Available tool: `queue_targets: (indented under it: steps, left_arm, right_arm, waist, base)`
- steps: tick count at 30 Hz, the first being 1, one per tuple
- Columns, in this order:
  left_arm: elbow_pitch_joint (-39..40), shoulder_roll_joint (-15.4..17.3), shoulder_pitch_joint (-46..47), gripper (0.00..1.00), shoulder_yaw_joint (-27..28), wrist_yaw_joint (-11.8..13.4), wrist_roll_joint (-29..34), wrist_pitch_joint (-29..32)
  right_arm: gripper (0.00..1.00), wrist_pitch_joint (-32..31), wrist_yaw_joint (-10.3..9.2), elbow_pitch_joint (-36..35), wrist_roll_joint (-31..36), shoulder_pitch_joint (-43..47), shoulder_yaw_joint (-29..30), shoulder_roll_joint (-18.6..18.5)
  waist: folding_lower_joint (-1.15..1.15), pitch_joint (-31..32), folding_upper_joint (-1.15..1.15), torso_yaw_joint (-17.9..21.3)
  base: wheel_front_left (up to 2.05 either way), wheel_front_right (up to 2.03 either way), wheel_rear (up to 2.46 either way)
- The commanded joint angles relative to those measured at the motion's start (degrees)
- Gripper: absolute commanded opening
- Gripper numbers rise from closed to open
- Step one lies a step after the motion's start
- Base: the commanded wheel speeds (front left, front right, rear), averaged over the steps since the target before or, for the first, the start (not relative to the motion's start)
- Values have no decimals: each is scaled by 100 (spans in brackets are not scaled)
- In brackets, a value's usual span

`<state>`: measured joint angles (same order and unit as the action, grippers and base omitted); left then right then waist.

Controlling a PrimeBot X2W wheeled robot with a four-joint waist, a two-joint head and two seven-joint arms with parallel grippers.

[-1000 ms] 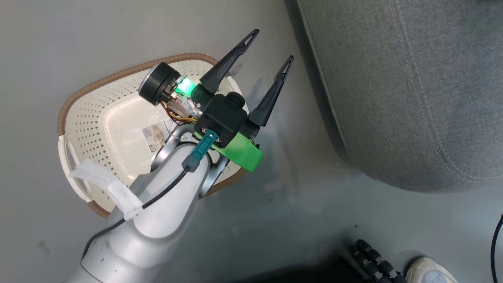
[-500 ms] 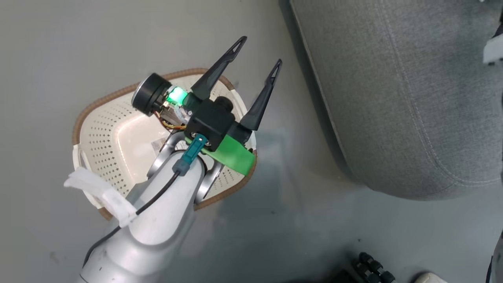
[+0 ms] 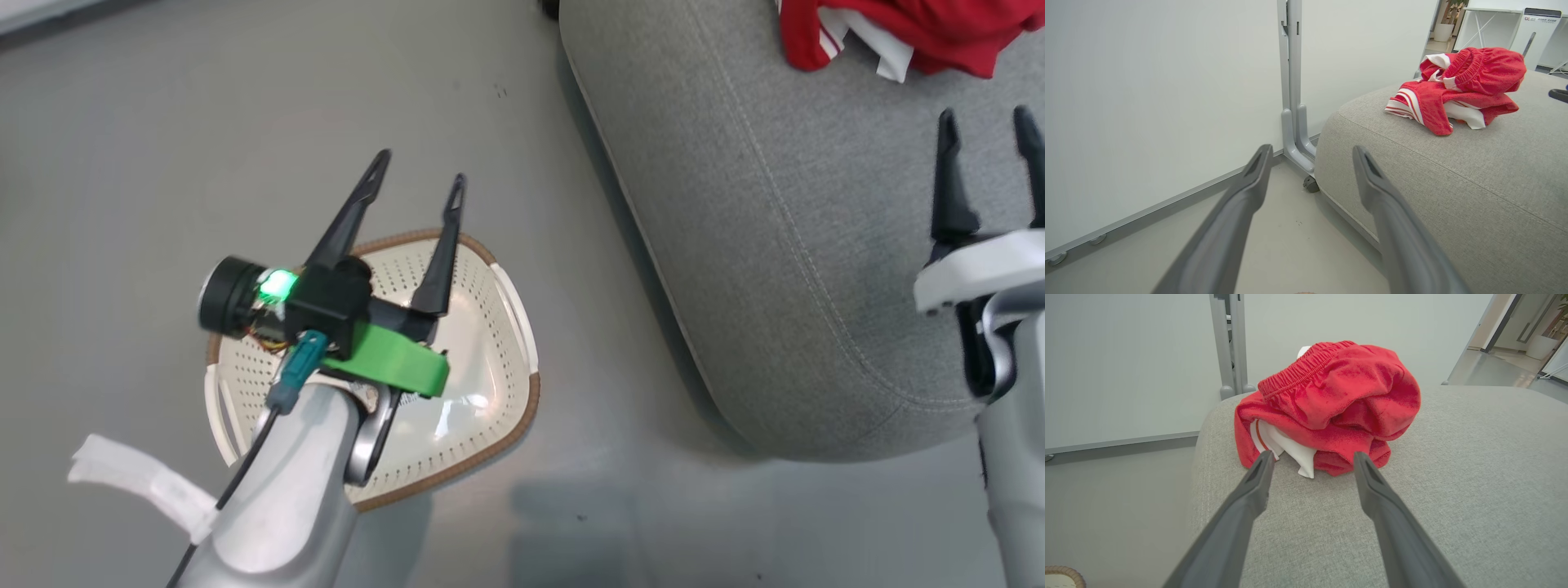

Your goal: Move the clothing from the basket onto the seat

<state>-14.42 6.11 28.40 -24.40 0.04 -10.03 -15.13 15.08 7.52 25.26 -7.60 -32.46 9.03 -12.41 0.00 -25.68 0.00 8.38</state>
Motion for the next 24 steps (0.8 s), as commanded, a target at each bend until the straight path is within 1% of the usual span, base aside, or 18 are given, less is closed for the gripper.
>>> queue_targets:
  steps: [1, 6, 11, 17, 24]
  left_arm:
    - [45, 52, -191, 100, 128, 49, -28, -2]
    - [130, 90, -641, 100, 569, 101, -83, -3]
    - [223, 42, -1077, 100, 983, 119, -111, -3]
    - [266, -56, -1486, 100, 1354, 105, -80, -3]
    - [308, -141, -1834, 100, 1753, 70, -44, -2]
  right_arm:
    - [100, 13, -6, -88, -69, 201, -101, 21]
    - [100, 13, -6, -347, -137, 685, -386, 150]
    - [100, 13, -6, -602, -166, 1028, -662, 338]
    - [100, 13, -6, -872, -98, 1281, -960, 528]
    - [100, 13, -6, -1178, -24, 1503, -1159, 702]
  waist:
    - [0, 505, 0, -135]
    - [0, 909, 0, -324]
    - [0, 1285, 0, -588]
    - [0, 1609, 0, -943]
    - [0, 1892, 0, -1346]
  base:
    - [0, 0, 0]
    - [0, 0, 0]
    - [0, 0, 0]
    - [0, 0, 0]
    - [0, 0, 0]
